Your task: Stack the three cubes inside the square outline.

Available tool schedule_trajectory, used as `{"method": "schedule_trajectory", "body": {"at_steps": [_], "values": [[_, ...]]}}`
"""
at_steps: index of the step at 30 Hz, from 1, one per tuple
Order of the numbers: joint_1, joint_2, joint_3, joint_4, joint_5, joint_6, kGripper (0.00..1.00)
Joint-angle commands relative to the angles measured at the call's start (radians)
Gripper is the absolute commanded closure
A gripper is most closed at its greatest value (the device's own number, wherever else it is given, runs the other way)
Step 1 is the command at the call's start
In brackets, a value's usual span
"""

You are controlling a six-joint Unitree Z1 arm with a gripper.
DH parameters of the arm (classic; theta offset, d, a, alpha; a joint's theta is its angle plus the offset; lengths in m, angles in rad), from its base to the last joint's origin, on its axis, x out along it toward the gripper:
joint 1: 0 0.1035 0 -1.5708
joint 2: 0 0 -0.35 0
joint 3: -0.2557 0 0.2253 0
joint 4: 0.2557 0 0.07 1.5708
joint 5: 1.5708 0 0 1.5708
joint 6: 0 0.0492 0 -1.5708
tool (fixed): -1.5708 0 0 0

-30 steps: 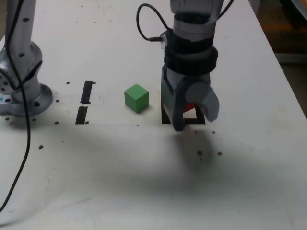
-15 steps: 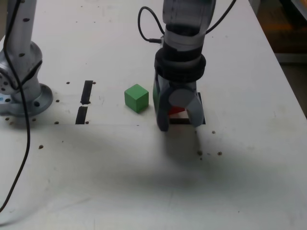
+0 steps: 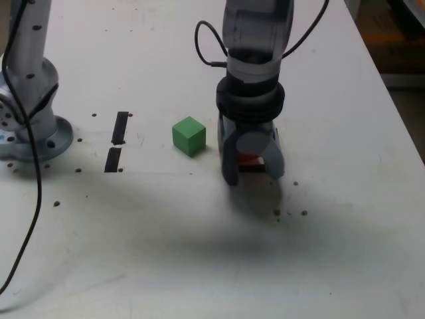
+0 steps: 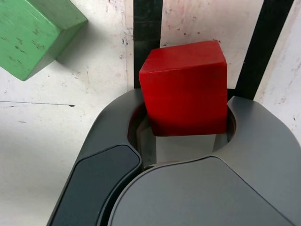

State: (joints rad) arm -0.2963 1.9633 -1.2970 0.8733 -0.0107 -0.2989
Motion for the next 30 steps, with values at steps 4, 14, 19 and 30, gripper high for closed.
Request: {"method": "schedule_trajectory", "body": {"at_steps": [4,14,19,30], "values": [[0.002,0.003,-0.001,-0.007,0.005,0.0,0.68],[0.002,0.003,-0.001,-0.012,0.016,0.0,0.46],[0.002,0.005,-0.003,-0.018,0.015,0.0,0.36],[0.002,0.005,0.004,-0.023,0.019,0.0,0.27]]}}
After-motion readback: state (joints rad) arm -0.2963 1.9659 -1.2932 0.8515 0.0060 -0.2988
